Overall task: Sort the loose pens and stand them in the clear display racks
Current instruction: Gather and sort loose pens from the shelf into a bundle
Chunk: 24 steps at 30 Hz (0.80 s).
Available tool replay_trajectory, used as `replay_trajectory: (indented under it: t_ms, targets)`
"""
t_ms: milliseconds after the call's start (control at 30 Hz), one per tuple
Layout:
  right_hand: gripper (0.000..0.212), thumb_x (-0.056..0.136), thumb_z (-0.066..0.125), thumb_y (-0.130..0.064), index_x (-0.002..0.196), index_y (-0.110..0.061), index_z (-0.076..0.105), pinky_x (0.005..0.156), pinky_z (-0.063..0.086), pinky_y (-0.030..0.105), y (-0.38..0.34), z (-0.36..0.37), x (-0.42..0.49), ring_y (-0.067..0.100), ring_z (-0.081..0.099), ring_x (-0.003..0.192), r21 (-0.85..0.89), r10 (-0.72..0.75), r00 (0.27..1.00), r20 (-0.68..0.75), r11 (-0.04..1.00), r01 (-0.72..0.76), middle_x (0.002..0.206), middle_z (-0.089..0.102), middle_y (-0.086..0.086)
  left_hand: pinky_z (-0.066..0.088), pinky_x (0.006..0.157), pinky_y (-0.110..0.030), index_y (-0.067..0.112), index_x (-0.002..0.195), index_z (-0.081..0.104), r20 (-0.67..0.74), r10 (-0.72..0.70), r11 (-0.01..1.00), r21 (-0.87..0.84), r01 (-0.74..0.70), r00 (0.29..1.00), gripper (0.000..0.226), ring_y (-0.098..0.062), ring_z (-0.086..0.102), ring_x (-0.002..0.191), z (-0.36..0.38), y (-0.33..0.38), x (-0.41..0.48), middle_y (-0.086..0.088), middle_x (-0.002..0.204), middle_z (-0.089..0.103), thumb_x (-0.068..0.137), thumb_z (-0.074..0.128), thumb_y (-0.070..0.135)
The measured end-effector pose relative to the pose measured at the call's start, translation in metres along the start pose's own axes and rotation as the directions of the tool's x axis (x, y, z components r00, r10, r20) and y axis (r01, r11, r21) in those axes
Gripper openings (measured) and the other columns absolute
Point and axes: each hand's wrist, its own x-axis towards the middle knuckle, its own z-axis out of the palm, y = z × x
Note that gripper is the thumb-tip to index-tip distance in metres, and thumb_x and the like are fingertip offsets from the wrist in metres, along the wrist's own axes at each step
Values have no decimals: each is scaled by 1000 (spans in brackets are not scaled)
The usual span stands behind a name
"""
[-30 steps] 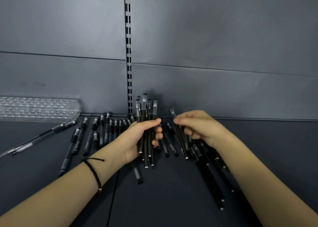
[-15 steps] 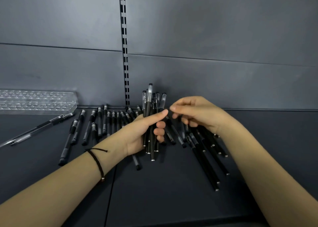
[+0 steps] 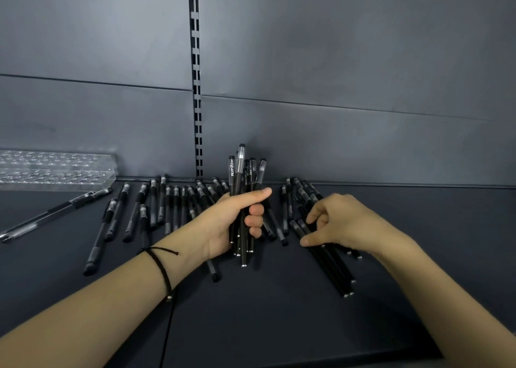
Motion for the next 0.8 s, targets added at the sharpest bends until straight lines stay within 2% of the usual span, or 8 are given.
replay_trajectory:
  t_ms: [233,333,433,567,700,800]
  targets:
    - [55,74,83,-35,121,-15,64,86,56,36,-4,6,15,13,66,88,52,36,997,-74,998,-32,95,67,-4,34,40,-19,18,74,50,1,11,1000,-10,-11,1000,23,-6,34,41,-1,0,-2,6,52,39,78,71,24]
    - [56,73,82,-40,119,-14,64,86,56,38,-4,5,18,16,68,86,11,59,997,-50,998,-58,99,66,-2,35,41,-19,18,72,50,10,0,1000,6,0,1000,24,-6,35,41,-1,0,-1,6,52,40,80,71,24]
    - [54,71,82,-45,113,-16,67,87,56,38,-5,2,18,18,66,92,-42,92,994,-58,995,-94,109,64,-1,35,41,-18,18,69,49,7,-9,1000,12,9,1000,27,-7,35,41,-2,0,1,5,51,39,85,69,24]
    - [52,71,80,-50,110,-18,66,83,56,37,-9,3,14,18,64,90,-131,102,992,-79,985,-112,107,63,-3,35,41,-19,18,72,49,7,-4,1000,3,4,1000,25,-6,35,41,-2,0,0,5,52,39,82,70,24]
    - [63,73,81,-42,126,-15,59,86,54,36,-12,3,18,22,62,102,-145,92,994,-57,984,-99,119,61,2,36,41,-19,17,80,50,13,-6,1000,3,6,1000,23,-6,36,42,-2,0,0,6,53,40,80,72,25]
    - [60,74,82,-36,125,-11,61,86,49,27,-11,-1,21,19,60,105,-83,86,996,-1,993,-86,121,62,3,36,41,-18,17,83,51,14,-4,1000,3,4,1000,25,-6,36,42,-2,0,0,6,53,41,76,73,25]
